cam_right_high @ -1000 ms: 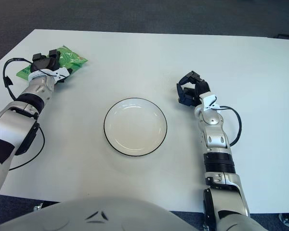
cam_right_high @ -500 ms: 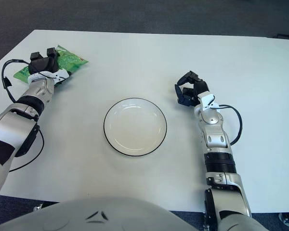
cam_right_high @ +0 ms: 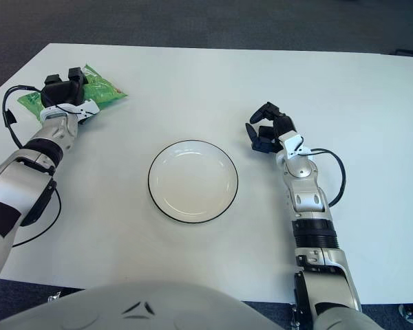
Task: Put the snack into the plate.
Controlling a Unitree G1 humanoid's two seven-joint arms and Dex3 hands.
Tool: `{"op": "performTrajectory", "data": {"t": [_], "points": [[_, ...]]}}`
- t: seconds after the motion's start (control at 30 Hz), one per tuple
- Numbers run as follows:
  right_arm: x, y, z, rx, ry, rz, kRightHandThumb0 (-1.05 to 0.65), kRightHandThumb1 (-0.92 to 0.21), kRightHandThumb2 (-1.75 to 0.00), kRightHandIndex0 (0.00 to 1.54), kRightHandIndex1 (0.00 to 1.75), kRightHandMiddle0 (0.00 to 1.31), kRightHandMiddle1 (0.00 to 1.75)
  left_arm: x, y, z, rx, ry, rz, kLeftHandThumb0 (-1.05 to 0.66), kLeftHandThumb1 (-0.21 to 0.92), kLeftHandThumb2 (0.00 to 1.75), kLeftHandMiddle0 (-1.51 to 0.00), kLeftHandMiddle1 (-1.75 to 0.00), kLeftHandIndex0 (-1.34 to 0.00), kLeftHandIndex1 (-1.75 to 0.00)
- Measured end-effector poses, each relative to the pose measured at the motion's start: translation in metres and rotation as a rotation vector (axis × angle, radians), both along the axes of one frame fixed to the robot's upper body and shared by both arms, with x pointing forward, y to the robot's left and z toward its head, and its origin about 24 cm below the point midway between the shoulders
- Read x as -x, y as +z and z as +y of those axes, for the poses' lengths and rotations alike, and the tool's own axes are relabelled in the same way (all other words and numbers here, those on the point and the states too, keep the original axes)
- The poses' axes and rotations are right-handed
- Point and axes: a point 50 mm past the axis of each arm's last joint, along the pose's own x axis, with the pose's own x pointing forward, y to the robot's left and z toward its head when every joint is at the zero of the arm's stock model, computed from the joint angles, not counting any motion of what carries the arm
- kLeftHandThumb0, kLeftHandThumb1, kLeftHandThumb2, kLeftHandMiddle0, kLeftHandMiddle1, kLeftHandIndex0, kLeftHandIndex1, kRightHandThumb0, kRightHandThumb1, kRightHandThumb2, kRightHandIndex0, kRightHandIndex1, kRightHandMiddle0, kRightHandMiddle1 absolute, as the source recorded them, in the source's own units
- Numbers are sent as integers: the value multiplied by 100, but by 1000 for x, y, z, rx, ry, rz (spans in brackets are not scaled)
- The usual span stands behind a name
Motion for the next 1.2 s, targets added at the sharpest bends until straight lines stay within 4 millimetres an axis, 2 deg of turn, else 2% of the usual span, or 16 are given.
{"op": "performTrajectory", "data": {"t": [0.07,0.23,0.7,0.97,1.2], "points": [[0,0,0,2,2,1,-40,-64,-92,105,175,37,175,0,1,0,11,-6,-3,0,-6,160,-101,-131,-74,-175],[1,0,-1,10,6,4,-39,-67,-87,101,175,35,175,-2,4,-5,32,-26,-15,0,-8,166,-99,-145,-71,-175],[0,3,5,36,35,-3,-39,-67,-87,103,175,35,175,-10,24,-41,143,-215,-146,0,-11,174,-96,-160,-71,-175],[-1,4,8,41,46,-4,-39,-67,-87,104,175,35,175,-8,53,-54,157,-391,-316,0,-8,175,-92,-168,-69,-175],[-1,4,10,46,51,-1,-39,-66,-88,101,175,36,175,7,83,-67,172,-578,-516,0,-7,175,-90,-172,-68,-175]]}}
